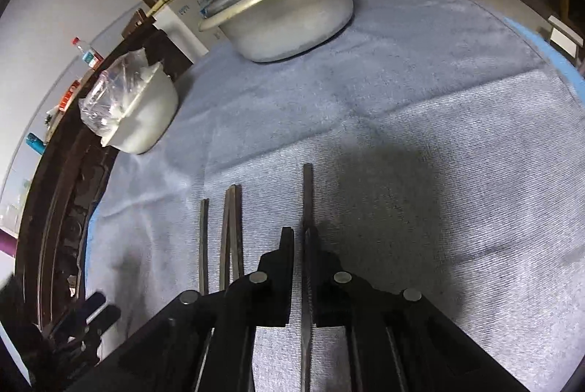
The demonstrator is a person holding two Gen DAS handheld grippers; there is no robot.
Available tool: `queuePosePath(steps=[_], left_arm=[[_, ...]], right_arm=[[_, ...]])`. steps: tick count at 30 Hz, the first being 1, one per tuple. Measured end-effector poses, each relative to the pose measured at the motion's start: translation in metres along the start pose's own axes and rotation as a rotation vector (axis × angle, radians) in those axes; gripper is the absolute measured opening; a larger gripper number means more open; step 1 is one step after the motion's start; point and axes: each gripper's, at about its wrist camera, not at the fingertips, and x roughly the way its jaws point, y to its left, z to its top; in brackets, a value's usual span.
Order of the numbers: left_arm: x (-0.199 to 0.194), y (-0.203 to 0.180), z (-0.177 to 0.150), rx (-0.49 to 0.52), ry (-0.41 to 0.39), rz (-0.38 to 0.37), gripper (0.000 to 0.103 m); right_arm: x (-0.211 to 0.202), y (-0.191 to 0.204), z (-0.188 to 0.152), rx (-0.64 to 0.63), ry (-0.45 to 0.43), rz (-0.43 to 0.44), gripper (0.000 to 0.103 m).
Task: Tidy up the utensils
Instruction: 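Close the right tool on a chopstick while the left tool approaches another, then close the left tool on a dark chopstick while the right tool holds its own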
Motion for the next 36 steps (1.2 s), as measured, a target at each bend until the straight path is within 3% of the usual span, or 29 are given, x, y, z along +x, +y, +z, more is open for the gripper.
queuePosePath(steps=[4, 9, 15, 20, 24, 26, 27, 29, 34, 35, 36], left_arm=[[0.023, -0.016, 0.027, 0.005, 0.038, -0.083, 0.054], [0.047, -0.038, 0.047, 0.005, 0.084, -0.134, 0.054], [0.079, -0.061, 0.061, -0.007, 0.145, -0.127, 0.054], [0.086, -0.068, 0.069, -0.019, 0.126, -0.08, 0.054], [0.088, -0.076, 0.071, 0.035, 0.113, -0.044, 0.052], [0.09, -0.08, 0.073, 0.077, 0.1, -0.02, 0.032], [0.09, -0.081, 0.073, 0.1, 0.096, -0.01, 0.029], [0.09, -0.079, 0.075, 0.132, 0.097, -0.029, 0.021], [0.091, -0.078, 0.077, 0.232, 0.096, -0.054, 0.014], [0.092, -0.079, 0.077, 0.257, 0.095, -0.057, 0.014], [0.093, -0.08, 0.077, 0.282, 0.094, -0.06, 0.014]], right_arm=[[0.007, -0.012, -0.006, 0.049, 0.021, 0.041, 0.011], [0.005, -0.025, -0.006, 0.113, 0.002, 0.11, 0.011], [0.006, -0.02, 0.0, 0.077, 0.033, 0.082, 0.011], [0.008, -0.02, 0.004, 0.073, 0.074, 0.074, 0.01], [0.015, -0.007, 0.013, 0.011, 0.106, -0.011, 0.013], [0.018, -0.001, 0.022, -0.001, 0.109, -0.043, 0.02], [0.021, 0.001, 0.026, -0.008, 0.116, -0.058, 0.028], [0.026, 0.007, 0.033, -0.04, 0.128, -0.093, 0.03], [0.041, 0.031, 0.043, -0.161, 0.163, -0.239, 0.03], [0.043, 0.034, 0.043, -0.183, 0.177, -0.263, 0.028], [0.045, 0.039, 0.043, -0.225, 0.188, -0.311, 0.018]])
